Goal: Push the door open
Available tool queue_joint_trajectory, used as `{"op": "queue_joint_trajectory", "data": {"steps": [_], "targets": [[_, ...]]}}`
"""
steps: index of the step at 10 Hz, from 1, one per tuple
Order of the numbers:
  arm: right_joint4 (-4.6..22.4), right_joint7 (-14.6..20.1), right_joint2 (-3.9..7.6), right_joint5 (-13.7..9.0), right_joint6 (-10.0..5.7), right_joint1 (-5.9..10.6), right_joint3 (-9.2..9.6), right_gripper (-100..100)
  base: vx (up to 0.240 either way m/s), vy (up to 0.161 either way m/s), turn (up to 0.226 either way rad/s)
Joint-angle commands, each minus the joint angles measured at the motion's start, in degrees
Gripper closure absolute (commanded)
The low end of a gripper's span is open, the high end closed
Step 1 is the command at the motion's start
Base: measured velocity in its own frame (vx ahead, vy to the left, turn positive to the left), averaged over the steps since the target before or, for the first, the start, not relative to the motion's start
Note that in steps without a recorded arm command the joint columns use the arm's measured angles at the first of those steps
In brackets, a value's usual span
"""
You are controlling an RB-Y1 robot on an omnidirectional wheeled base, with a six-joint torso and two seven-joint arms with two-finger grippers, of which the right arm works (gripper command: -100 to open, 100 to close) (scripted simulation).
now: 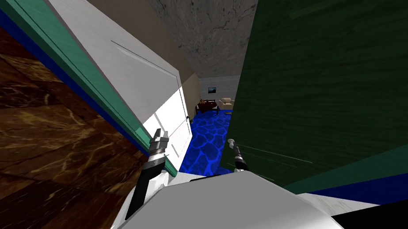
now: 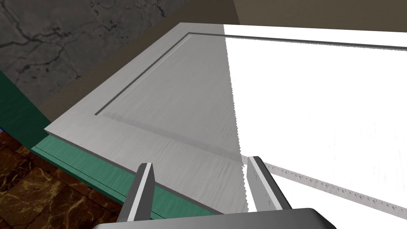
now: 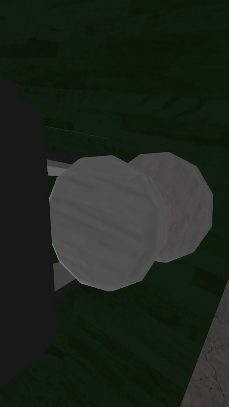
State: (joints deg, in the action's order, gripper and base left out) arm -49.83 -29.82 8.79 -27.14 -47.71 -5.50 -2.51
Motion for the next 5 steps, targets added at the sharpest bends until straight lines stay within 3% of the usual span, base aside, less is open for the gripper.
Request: {"op": "queue_joint_trajectory", "data": {"steps": [1,5], "targets": [[0.1,2.1,0.14,-0.3,-0.27,0.36,-0.38,100,0.046,-0.015,0.005],[1.2,8.3,-0.34,-1.8,-0.68,1.52,-1.36,100,0.044,-0.01,0.002]]}}
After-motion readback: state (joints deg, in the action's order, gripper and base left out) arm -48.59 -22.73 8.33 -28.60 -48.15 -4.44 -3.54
